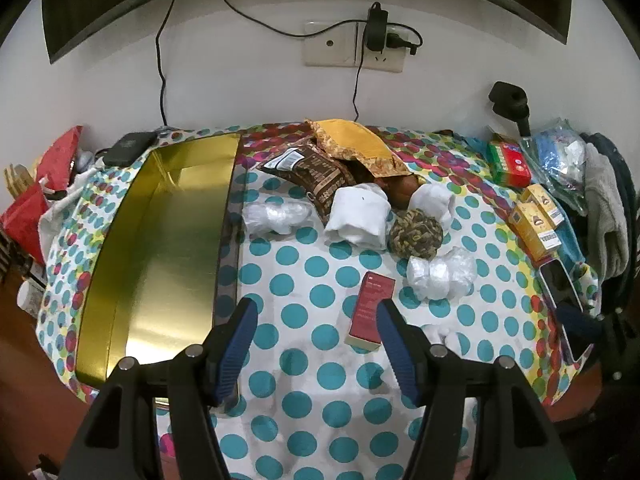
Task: Organize objects
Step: 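Grasp the small red carton with the left gripper while the right gripper grasps the white sock bundle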
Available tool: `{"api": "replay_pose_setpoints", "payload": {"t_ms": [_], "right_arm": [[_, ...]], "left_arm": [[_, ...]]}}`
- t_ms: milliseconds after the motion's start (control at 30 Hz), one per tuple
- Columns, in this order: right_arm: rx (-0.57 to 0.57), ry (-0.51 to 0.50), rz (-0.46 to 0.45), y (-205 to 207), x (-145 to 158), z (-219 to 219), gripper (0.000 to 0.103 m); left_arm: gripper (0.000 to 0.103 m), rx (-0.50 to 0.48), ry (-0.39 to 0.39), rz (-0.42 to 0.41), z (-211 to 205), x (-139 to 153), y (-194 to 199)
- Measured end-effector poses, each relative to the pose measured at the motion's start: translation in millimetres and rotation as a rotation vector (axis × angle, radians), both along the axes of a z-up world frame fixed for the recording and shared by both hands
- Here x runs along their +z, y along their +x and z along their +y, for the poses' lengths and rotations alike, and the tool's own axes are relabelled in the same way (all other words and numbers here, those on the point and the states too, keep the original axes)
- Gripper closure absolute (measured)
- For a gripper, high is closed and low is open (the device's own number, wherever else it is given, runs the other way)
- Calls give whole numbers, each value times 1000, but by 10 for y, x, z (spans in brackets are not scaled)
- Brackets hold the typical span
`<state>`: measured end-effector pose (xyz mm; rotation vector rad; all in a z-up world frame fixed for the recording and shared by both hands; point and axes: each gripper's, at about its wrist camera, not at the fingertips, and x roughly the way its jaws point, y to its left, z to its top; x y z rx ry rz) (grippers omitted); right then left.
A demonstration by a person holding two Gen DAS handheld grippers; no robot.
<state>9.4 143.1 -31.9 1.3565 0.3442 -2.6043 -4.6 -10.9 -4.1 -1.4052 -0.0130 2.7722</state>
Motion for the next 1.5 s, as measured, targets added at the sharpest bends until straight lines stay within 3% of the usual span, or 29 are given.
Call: {"api": "replay_pose_setpoints", "payload": {"t_ms": [433,600,767,933,1167,1500], "right_arm": [[97,-60,-59,-95,-400,-178,2],[137,-92,-89,-149,-482,-276,20],[146,-98,-94,-169,-530,-322,21],[170,-178,-104,-181,-539,-337,43],[198,-174,-65,-138,-499,-346,59],[148,-168,-45,-9,-458,-48,61]], "left_arm": [[40,-15,-20,-8,-37,-109,-85],[40,-34,-26,-4,-33,-125,-128],[40,-34,-13,-16,-55,-157,-162],[40,-30,-2,-31,-79,-199,-181],[40,-59,-3,-28,-11,-208,-180],[39,-126,-15,-82,238,-364,-230]]}}
